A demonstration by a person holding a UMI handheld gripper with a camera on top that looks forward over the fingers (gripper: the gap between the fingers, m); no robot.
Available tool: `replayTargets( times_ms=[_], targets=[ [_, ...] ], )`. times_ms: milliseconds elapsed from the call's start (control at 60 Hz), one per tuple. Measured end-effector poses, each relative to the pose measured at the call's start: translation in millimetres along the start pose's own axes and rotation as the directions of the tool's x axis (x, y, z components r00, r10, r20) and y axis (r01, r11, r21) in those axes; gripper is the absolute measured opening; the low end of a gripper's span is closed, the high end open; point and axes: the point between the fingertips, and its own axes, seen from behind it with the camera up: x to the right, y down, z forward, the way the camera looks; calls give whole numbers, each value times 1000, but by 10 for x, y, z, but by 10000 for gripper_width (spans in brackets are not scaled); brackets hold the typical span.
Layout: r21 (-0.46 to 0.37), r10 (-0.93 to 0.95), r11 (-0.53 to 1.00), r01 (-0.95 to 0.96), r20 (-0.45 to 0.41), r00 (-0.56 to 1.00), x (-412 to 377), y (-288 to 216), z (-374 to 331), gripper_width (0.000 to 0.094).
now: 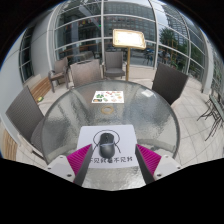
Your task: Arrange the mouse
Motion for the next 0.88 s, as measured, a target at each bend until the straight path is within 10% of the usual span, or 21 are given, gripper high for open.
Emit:
replayTargets(
  times_ms=[883],
  targets=[
    [137, -20, 990, 13, 46, 999, 146, 204, -1550, 856]
  ],
)
